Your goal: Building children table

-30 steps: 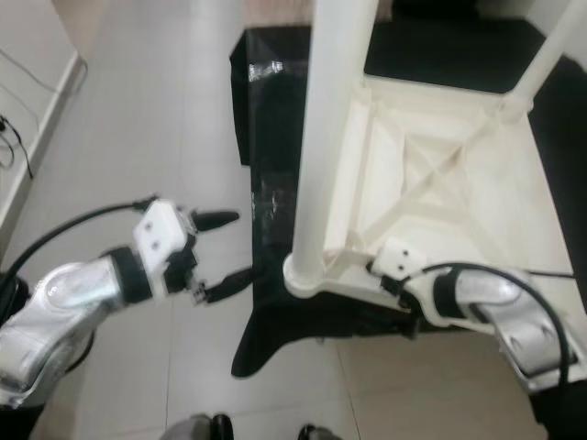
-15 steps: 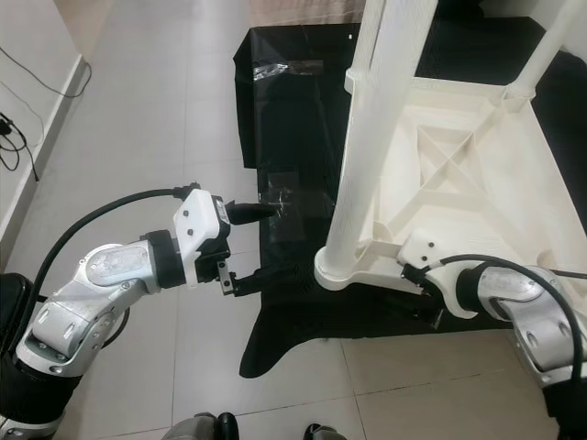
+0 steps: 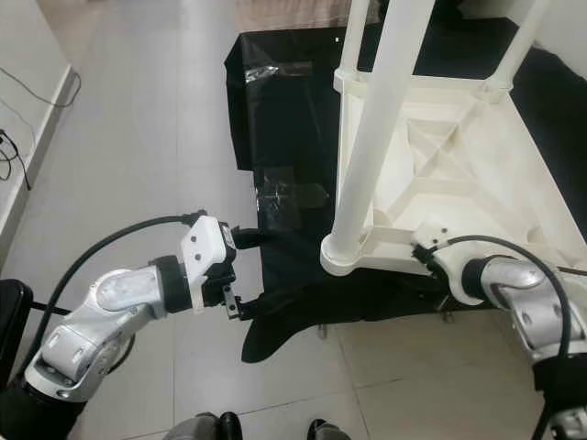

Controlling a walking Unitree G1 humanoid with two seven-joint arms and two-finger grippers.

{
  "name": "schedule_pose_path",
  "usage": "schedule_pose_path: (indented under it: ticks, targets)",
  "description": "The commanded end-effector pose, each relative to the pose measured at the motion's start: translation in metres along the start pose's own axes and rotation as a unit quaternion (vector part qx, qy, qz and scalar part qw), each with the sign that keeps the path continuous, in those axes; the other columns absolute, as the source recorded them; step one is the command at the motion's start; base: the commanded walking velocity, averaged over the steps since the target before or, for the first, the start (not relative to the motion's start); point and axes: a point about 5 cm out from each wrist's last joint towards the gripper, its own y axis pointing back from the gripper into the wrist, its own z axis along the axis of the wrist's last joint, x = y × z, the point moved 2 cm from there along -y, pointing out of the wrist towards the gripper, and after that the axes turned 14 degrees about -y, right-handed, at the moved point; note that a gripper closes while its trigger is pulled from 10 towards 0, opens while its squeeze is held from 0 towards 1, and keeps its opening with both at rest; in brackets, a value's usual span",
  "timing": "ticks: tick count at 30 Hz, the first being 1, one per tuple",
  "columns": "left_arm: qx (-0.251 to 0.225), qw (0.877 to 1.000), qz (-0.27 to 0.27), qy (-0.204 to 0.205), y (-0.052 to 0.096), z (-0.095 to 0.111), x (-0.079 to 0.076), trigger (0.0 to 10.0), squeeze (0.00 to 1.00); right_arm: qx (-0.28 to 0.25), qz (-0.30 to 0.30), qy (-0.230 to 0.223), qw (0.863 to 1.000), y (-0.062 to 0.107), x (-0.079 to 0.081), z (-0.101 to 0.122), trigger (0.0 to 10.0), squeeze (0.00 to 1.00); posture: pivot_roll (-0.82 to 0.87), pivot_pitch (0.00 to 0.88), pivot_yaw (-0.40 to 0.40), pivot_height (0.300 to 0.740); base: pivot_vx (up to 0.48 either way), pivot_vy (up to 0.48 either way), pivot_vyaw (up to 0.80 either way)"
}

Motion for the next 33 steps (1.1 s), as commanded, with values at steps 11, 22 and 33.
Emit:
schedule_pose_path:
  ticks: [11,22,33]
  targets:
    - [0.0,1.0,0.009,0.012,-0.004,-0.003,-0.011,10.0,0.0,-0.116,-0.011,-0.006,0.993,0.024,-0.017,0.036,10.0,0.0,0.04,0.221,0.014,0.74,0.0,0.0,0.0]
    - [-0.001,0.996,0.084,0.023,-0.002,-0.004,0.002,10.0,0.0,-0.301,0.222,-0.083,0.924,0.061,0.028,0.074,10.0,0.0,0.04,0.215,0.012,0.74,0.0,0.0,0.0]
    - [0.017,0.989,0.135,0.055,0.014,-0.01,0.006,10.0,0.0,-0.352,0.179,-0.156,0.905,0.041,0.043,0.081,10.0,0.0,0.03,0.212,0.015,0.74,0.0,-0.125,0.0]
